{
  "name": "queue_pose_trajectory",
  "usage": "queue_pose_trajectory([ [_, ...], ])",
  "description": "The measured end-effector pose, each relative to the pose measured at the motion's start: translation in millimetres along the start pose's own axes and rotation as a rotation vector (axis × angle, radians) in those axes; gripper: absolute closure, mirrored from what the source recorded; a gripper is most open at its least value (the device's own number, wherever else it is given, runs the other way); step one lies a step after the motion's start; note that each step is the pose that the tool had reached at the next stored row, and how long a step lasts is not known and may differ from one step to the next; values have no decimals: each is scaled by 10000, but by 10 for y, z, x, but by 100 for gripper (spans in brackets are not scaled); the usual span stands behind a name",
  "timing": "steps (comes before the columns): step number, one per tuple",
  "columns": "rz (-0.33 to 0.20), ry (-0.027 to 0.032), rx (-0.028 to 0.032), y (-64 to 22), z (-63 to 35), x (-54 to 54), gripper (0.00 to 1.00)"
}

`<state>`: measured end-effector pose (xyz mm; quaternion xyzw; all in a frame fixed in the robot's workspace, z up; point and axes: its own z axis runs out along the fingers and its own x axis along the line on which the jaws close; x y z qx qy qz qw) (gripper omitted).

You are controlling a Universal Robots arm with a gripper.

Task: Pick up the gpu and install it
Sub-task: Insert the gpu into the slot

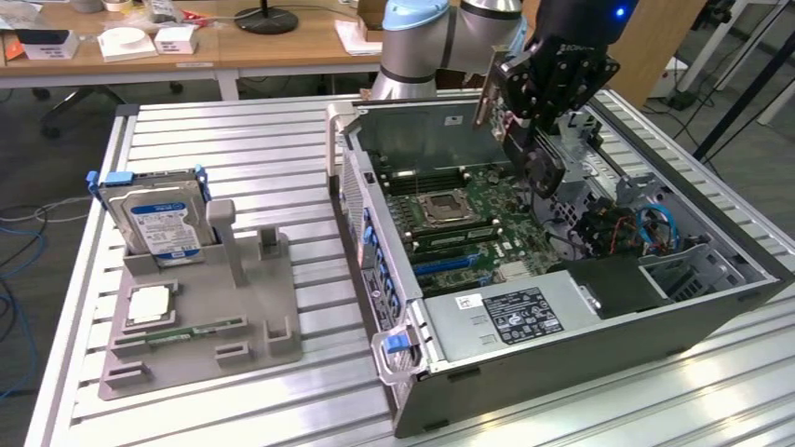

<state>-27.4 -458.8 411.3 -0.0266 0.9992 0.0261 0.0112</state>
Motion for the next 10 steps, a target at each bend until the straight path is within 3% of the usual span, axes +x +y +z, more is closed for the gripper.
queue_pose_trajectory([
  [10,-548,29,-13,0,3,0,74],
])
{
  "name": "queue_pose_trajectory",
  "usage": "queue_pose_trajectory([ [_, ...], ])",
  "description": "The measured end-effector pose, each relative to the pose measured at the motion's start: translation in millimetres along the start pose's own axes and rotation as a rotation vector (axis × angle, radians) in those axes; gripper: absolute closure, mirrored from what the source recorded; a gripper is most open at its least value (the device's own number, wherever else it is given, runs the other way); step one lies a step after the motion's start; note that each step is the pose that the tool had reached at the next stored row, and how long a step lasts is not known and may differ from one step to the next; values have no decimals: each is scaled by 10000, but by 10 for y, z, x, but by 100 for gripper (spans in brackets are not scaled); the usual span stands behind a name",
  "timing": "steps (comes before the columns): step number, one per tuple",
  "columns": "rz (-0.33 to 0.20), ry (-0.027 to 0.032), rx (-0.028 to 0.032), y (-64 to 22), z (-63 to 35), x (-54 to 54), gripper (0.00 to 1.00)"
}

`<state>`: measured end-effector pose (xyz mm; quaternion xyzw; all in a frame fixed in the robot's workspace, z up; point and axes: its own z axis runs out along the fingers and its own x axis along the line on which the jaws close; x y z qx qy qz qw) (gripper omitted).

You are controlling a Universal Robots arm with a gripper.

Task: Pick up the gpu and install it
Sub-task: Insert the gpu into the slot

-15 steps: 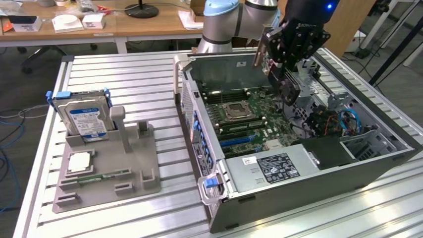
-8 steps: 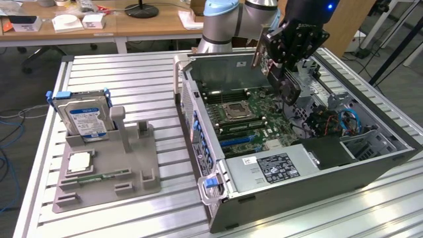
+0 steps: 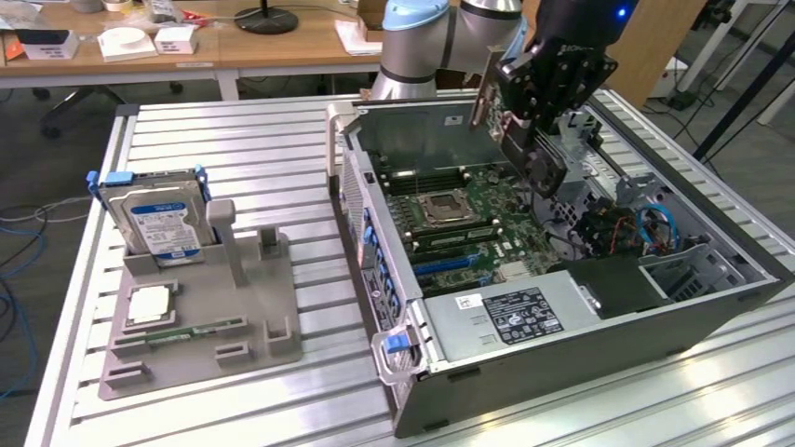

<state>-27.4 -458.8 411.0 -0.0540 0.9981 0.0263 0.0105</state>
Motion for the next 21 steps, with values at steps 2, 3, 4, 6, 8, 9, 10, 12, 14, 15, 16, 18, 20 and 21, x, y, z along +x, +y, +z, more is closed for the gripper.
queue_pose_trajectory([
  [2,-123,6,-3,0,1,0,74],
  [3,-195,10,-5,0,1,0,74],
  [4,-262,13,-6,0,1,0,74],
  [6,-391,20,-9,0,2,0,74],
  [8,-528,27,-13,0,3,0,74],
  [9,-602,31,-15,0,3,0,74],
  [10,-670,34,-16,0,3,0,74],
  [12,-817,42,-20,0,4,0,74],
  [14,-964,50,-24,0,4,0,74],
  [15,-1045,54,-25,0,4,0,74],
  [16,-1122,58,-27,0,4,0,74],
  [18,-1274,66,-31,0,5,0,74],
  [20,-1425,74,-34,0,6,0,74],
  [21,-1508,78,-36,0,6,0,74],
])
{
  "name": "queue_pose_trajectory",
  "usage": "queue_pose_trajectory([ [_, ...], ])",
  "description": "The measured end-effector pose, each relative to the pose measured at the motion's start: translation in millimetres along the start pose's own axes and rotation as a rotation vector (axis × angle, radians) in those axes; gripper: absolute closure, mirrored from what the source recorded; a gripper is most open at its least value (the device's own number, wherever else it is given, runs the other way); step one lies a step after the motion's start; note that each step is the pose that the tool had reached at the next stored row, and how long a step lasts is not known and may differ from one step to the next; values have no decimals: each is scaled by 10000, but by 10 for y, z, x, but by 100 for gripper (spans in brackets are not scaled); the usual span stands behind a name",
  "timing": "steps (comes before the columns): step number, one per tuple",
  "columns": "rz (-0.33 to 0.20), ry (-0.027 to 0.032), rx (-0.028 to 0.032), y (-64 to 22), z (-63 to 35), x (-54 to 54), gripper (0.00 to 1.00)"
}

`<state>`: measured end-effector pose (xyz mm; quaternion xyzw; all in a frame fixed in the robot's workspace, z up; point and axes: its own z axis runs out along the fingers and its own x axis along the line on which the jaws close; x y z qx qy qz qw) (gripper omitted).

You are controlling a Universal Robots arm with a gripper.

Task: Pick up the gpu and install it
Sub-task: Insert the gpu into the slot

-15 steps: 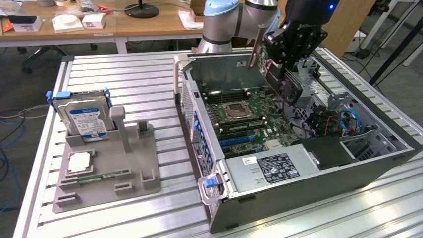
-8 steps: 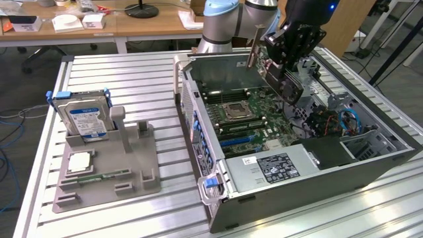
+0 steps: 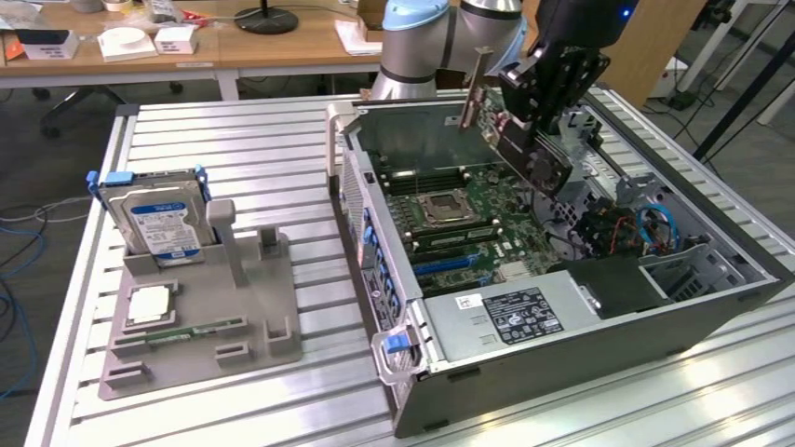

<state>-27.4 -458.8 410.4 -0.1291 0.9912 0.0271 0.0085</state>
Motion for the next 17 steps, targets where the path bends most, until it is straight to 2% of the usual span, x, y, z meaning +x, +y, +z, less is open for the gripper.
queue_pose_trajectory([
  [17,-1434,75,-35,0,7,0,74],
])
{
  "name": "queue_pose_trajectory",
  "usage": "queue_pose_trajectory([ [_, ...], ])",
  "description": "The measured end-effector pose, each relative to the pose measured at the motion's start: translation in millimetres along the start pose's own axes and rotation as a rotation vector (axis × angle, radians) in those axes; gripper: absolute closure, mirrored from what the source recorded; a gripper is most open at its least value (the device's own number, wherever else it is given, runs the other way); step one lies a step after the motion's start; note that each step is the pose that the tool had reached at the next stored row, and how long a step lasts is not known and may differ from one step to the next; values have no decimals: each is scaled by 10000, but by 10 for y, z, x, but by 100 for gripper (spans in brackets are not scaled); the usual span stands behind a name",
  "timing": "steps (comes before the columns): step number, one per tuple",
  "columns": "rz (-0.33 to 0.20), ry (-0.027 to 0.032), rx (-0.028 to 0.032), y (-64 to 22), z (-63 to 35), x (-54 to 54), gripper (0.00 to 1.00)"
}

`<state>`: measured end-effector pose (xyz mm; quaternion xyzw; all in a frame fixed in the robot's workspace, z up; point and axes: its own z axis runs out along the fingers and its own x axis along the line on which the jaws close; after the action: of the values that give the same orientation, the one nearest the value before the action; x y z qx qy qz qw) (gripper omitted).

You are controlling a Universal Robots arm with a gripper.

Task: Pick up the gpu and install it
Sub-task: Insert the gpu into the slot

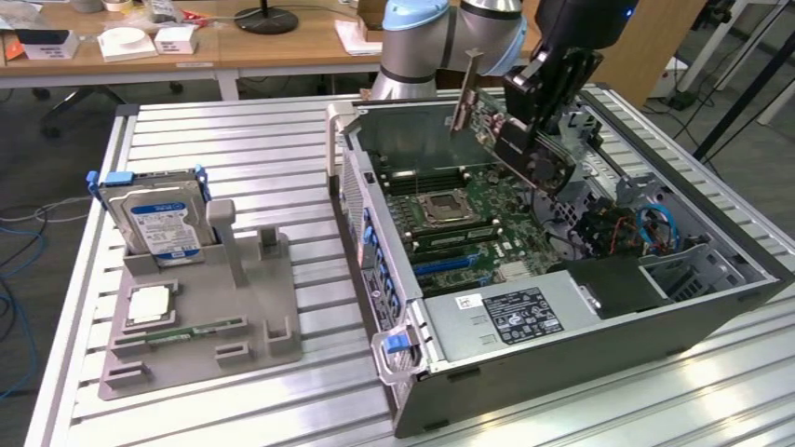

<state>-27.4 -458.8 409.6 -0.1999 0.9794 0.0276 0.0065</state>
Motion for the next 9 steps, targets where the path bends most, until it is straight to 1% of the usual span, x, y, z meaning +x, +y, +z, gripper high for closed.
queue_pose_trajectory([
  [2,-311,16,-7,0,1,0,74],
  [3,-968,51,-23,0,5,0,74],
  [9,-1436,75,-34,0,7,0,74],
])
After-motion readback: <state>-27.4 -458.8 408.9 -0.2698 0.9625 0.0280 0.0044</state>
